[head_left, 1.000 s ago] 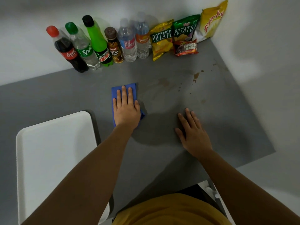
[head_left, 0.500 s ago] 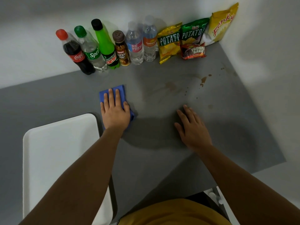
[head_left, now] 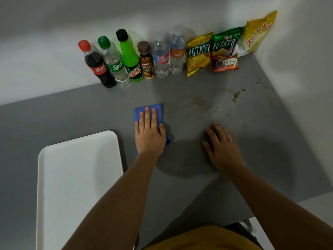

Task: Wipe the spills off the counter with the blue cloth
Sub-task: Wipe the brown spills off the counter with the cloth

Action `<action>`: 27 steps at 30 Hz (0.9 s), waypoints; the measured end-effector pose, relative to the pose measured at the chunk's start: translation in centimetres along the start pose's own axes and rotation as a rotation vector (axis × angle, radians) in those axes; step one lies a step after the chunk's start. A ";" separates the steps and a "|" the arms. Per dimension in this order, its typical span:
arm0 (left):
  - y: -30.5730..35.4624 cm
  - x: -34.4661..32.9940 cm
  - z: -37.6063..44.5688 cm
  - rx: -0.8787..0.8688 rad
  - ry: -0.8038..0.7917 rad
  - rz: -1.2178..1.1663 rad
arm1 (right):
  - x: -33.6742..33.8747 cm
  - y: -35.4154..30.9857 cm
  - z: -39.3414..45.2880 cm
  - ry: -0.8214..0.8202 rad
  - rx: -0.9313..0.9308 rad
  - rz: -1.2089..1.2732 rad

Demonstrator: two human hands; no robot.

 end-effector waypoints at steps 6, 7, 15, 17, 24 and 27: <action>-4.0 0.7 0.2 0.160 0.015 -0.007 | 0.1 -0.1 0.0 -0.008 0.002 -0.003; -4.4 0.9 0.5 0.177 0.014 -0.009 | 0.1 0.0 0.0 -0.011 -0.003 0.000; -7.5 2.2 5.4 0.253 -0.013 -0.026 | 0.0 -0.2 -0.2 0.014 -0.005 -0.004; -7.5 2.4 7.1 0.242 -0.032 -0.021 | 0.0 -0.2 -0.1 0.013 -0.006 -0.002; -5.6 2.0 10.1 0.107 -0.069 0.028 | 0.3 -0.2 -0.1 -0.001 0.006 -0.008; -3.8 1.4 10.0 0.029 -0.081 0.041 | 0.2 -0.2 -0.1 -0.007 -0.003 0.005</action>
Point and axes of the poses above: each hand's wrist, its own z-axis towards the middle knuckle, its own x-axis out of the back of the hand, y = z × x, the point moved 7 cm from there along z, towards the middle knuckle, and after that the axes turned 4 degrees about z, right-handed, at the moved point
